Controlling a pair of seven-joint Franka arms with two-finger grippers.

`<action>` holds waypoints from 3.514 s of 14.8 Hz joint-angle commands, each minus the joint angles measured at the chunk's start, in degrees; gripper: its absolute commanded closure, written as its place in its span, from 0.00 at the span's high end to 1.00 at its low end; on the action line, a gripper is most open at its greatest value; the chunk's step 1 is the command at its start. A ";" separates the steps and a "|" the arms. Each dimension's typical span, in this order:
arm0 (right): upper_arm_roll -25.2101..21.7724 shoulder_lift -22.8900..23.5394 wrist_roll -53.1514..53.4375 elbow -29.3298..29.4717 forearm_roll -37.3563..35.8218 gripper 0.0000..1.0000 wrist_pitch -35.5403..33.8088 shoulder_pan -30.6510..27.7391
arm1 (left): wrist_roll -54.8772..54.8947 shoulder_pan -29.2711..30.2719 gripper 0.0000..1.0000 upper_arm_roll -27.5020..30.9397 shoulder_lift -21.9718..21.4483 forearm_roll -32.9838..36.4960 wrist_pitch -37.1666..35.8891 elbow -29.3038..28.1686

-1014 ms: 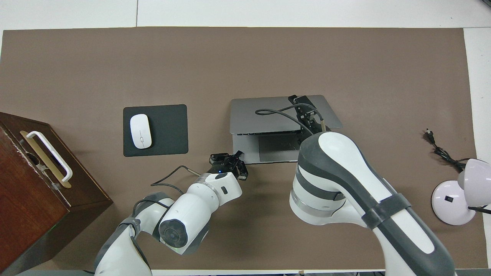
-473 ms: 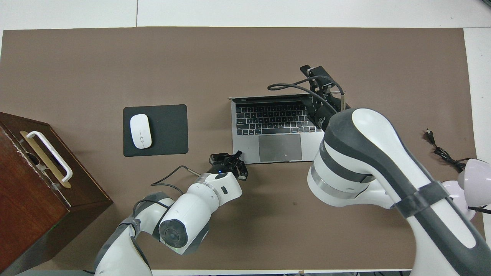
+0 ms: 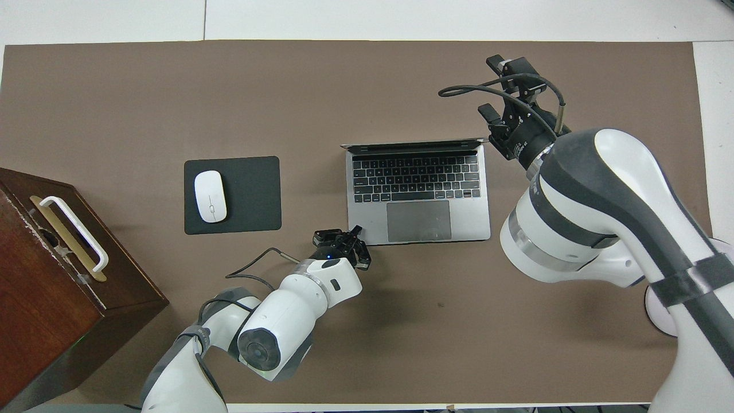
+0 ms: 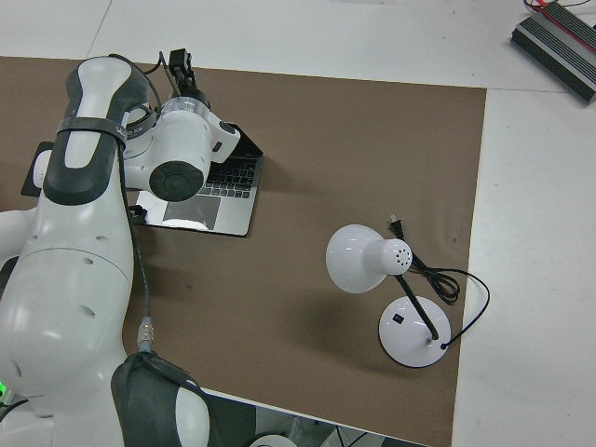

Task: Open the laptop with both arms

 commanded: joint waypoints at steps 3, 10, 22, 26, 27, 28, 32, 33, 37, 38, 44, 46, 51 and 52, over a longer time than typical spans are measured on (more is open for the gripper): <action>0.52 1.45 -1.74 1.33 -0.41 1.00 -1.17 -0.77 | 0.87 -1.34 0.00 0.76 2.76 -0.99 0.80 1.11; 0.52 2.50 -1.21 4.48 -0.40 1.00 -2.67 -1.47 | 0.87 -1.25 0.00 0.76 3.11 -0.99 0.80 1.11; 0.35 9.18 8.24 17.66 -35.59 1.00 -20.57 -16.92 | 0.35 -0.99 0.00 0.58 3.12 -1.43 0.80 1.20; 0.35 11.47 19.60 23.46 -57.05 1.00 -32.08 -22.90 | -1.66 -0.82 0.00 0.40 2.94 -1.51 0.80 1.55; 0.35 12.08 20.14 25.74 -59.96 1.00 -35.25 -24.13 | -2.98 -1.08 0.00 0.40 2.85 -1.60 0.80 1.73; 0.26 12.35 20.23 27.59 -61.91 1.00 -39.19 -25.71 | -3.60 -1.17 0.00 0.40 2.68 -1.60 0.80 1.73; -0.01 12.79 20.23 34.36 -70.16 1.00 -55.28 -31.60 | -6.42 -1.25 0.00 0.40 1.98 -1.60 0.71 2.17; -0.09 12.61 20.14 35.77 -73.23 1.00 -59.93 -32.92 | -6.60 -1.25 0.00 0.40 1.63 -1.60 0.71 2.17; -0.10 10.78 20.14 39.21 -85.63 1.00 -75.50 -35.31 | -7.92 -1.08 0.00 0.40 0.74 -1.60 0.62 2.17; -0.09 9.38 20.14 39.30 -88.53 1.00 -78.40 -35.40 | -7.92 -0.90 0.00 0.40 0.66 -1.60 0.54 2.17; 0.78 0.85 20.32 38.51 -102.18 1.00 -93.25 -34.17 | -7.21 0.24 0.00 0.76 -4.17 -1.60 -11.93 4.10; 0.78 -1.35 20.84 37.72 -102.27 1.00 -98.80 -34.17 | -7.13 0.68 0.00 0.76 -5.14 -1.51 -14.57 4.71; 0.96 -13.74 23.21 21.13 -102.27 1.00 -99.09 -33.03 | -6.95 1.65 0.00 1.02 -7.69 -1.51 -27.55 9.45; 0.87 -15.23 24.26 18.93 -102.27 1.00 -98.13 -32.24 | -6.78 2.95 0.00 0.93 -8.48 -1.43 -32.11 11.29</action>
